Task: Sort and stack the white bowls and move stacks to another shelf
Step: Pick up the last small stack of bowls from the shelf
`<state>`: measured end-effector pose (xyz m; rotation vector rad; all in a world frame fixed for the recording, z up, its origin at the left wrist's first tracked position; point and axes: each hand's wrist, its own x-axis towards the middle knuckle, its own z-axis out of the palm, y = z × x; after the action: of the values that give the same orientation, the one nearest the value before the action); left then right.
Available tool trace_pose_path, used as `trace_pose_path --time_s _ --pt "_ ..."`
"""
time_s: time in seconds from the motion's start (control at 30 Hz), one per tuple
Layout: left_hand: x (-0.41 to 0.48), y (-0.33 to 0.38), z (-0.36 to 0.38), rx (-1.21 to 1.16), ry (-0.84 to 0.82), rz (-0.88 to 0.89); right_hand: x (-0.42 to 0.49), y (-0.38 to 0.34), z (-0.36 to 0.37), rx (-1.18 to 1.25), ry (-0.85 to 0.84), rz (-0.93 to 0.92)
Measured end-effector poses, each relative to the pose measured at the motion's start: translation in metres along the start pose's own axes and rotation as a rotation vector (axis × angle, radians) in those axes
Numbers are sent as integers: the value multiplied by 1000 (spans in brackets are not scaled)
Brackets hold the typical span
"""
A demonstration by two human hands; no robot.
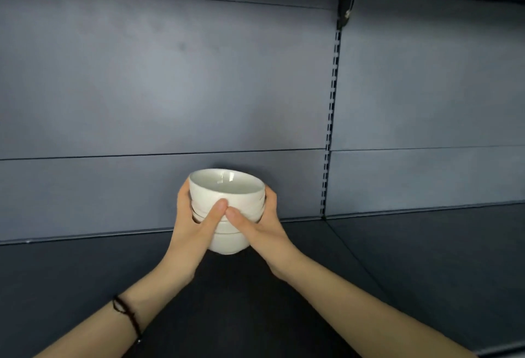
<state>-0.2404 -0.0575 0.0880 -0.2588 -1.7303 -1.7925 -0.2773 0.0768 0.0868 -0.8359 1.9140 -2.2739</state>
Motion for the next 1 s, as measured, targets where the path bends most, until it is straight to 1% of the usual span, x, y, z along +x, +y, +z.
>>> trace_pose_path --time_s 0.27,0.43,0.6,0.77,1.0 --pt "-55 17 167 -147 -122 -70 -89 -56 -147 -94 148 1" --pt "-95 23 278 -223 -195 -112 -150 -86 -241 -153 287 -10" --pt "-122 29 375 -242 -344 -147 -201 -113 -326 -203 438 -14" --pt "-136 23 460 -258 -415 -204 -229 -123 -403 -226 550 -1" --pt "-127 -8 566 -256 -516 -255 -236 -121 -511 -242 603 -8"
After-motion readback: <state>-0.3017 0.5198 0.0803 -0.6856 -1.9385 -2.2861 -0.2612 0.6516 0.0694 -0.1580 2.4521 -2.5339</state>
